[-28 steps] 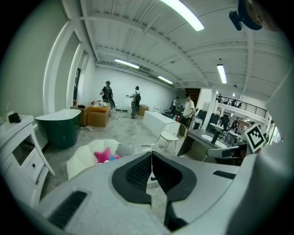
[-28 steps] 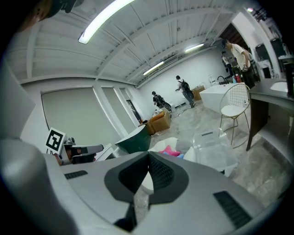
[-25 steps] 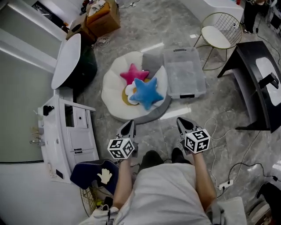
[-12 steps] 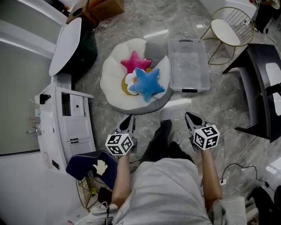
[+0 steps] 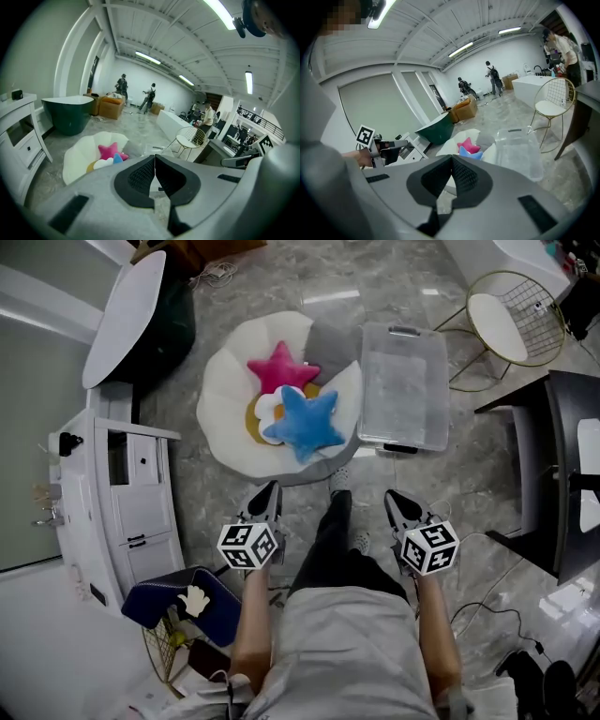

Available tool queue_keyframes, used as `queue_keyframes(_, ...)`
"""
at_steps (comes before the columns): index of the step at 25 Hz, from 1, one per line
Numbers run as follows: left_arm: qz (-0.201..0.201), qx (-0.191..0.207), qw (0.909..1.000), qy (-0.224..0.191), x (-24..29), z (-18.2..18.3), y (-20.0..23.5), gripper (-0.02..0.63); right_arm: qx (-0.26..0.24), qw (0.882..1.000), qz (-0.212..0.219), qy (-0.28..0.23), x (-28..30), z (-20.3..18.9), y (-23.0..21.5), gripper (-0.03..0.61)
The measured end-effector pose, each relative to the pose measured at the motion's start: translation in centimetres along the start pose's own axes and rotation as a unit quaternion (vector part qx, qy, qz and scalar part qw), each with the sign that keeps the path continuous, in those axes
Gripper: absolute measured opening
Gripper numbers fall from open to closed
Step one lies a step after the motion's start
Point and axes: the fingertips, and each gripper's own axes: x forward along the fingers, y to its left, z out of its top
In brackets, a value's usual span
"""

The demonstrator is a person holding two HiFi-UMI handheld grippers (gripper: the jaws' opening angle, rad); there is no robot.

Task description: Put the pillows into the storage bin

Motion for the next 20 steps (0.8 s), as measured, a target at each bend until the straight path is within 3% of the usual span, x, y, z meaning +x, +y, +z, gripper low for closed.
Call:
queue_keyframes(5, 0.005, 0.002, 0.9997, 0.023, 6.1, 1.7, 3.7, 0.011, 0.004, 1.000, -0.002, 0.029, 6.4, 1.8, -1.9, -0.003)
queue_keyframes(9, 0.011, 0.029, 0.9978, 0.058, 11.4, 2.7, 6.9, 0.011, 0.013, 0.999, -0.003, 0.043, 12.3, 3.1, -3.6, -0.003)
queue_keyframes(14, -0.006, 0.006, 0.9968, 0.080, 17.8, 3.1, 10.7, 0.011, 0.056, 0.997, 0.007, 0.056, 18.8, 2.6, -5.4, -0.003)
queue_keyframes(20, -0.017, -0.035, 0.9946, 0.096, 24.6, 1.8, 15.0, 0.011, 0.036, 0.995, 0.046, 0.083, 26.6, 1.1, -6.8, -0.003)
